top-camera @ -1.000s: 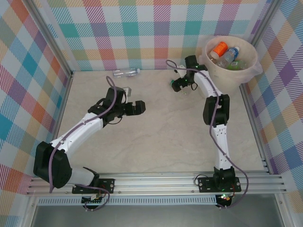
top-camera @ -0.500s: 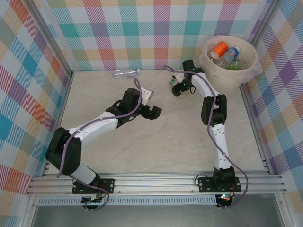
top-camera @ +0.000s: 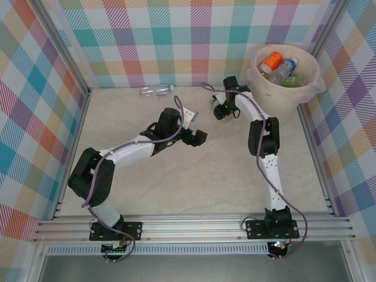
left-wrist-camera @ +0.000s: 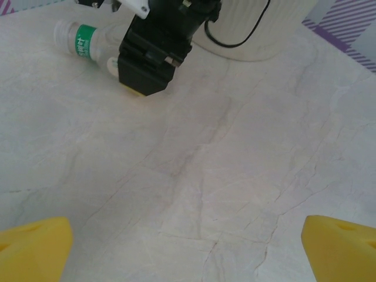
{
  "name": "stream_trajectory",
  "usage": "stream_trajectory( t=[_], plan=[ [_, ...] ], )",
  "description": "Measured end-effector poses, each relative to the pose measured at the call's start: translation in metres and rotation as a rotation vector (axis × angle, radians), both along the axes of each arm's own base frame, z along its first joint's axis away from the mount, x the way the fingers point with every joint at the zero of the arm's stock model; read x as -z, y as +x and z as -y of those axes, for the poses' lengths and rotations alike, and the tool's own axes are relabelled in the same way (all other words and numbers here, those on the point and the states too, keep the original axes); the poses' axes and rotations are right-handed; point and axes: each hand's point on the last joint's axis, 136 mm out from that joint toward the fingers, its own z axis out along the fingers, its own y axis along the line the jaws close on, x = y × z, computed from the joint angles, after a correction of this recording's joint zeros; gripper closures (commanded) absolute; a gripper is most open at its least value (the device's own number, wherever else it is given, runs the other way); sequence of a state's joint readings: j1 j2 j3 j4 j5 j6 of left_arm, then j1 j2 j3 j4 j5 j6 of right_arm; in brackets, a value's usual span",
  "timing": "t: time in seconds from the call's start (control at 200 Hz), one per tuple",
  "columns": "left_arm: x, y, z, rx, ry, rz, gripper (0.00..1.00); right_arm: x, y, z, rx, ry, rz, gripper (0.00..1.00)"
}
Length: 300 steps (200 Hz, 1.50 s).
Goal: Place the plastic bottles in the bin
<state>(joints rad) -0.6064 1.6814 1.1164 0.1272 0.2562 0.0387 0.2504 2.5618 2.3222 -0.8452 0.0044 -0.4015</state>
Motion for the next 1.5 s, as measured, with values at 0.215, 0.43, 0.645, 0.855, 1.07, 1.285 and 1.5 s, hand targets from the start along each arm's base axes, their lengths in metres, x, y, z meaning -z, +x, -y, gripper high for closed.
stream_trajectory(
  t=[0.215,0.43,0.645,0.855,1.07,1.285,1.5],
  plan=[
    [-0.011,-0.003,0.007,0.024,-0.013,-0.014,0.0,-0.063,-0.026,-0.001,0.047,0.087,0.056,0.46],
    [-0.033,-0.013,0.004,-0.004,-0.073,-0.039,0.0,-0.189,-0.046,-0.002,0.065,0.23,0.262,0.46],
    [-0.081,-0.031,-0.015,-0.068,-0.187,-0.011,0.0,-0.274,-0.065,0.02,0.131,0.36,0.381,0.46],
    [-0.094,-0.043,-0.043,-0.184,-0.234,0.009,0.0,-0.312,-0.063,0.089,0.334,0.413,0.446,0.45],
    [-0.086,-0.044,-0.058,-0.259,-0.228,0.001,0.0,-0.347,-0.063,0.153,0.503,0.425,0.508,0.44],
    [-0.086,-0.041,-0.061,-0.288,-0.233,-0.003,0.0,-0.363,-0.057,0.195,0.615,0.389,0.554,0.43],
    [-0.085,-0.038,-0.066,-0.318,-0.226,0.003,0.0,-0.327,-0.038,0.237,0.743,0.252,0.514,0.38]
  ],
)
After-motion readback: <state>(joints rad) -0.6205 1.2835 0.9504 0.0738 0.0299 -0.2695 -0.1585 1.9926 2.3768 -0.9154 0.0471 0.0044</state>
